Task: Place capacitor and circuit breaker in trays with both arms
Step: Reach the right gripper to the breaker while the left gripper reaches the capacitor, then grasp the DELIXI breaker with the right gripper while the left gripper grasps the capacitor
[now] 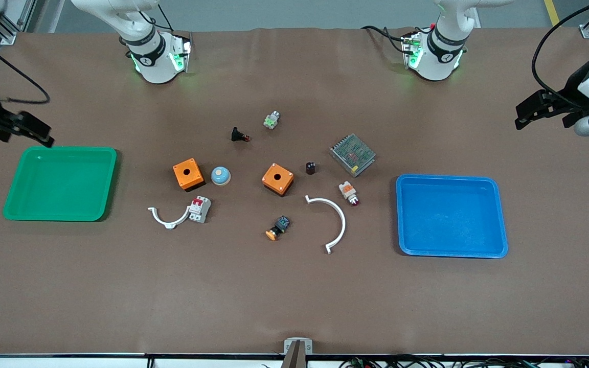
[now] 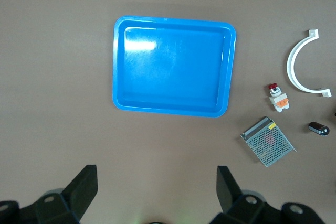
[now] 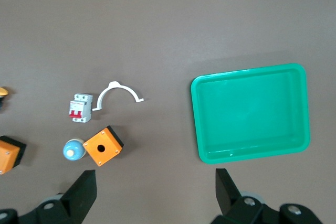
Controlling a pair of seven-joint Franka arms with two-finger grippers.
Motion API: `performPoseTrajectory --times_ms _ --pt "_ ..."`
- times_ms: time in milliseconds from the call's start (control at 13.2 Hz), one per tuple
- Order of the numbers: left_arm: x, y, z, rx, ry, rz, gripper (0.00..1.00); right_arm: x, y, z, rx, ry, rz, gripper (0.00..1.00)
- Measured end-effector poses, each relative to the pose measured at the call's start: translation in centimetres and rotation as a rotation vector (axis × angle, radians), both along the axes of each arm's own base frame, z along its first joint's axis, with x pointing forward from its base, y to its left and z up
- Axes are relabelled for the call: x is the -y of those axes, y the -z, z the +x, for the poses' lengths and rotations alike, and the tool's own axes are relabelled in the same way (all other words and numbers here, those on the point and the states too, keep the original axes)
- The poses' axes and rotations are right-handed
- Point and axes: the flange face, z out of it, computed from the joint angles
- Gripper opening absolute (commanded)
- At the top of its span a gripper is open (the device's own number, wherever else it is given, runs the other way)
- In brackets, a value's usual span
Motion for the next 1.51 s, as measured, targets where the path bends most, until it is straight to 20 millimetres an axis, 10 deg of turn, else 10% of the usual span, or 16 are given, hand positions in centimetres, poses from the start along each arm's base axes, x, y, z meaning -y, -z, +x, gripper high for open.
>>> performPoseTrajectory --times_ms 453,830,1132,1509 --pt "0.0 0.0 0.0 0.0 0.0 0.0 1.0 0.1 -2.0 -0.5 0.006 0.004 0.0 1.0" --pt "3.2 4.0 2.2 -0.053 0.058 -0.003 1.0 -3.7 3.5 2.3 -0.071 0.059 -0.003 1.0" --pt "13.0 12.4 5.0 -0.067 0.015 -0.009 1.0 -10.1 11.4 6.4 -0.101 0.096 -0.018 1.0" --pt "29.0 25.6 2.9 -0.09 -0.172 0.009 0.99 -15.4 21.4 9.1 -0.128 0.159 0.035 1.0"
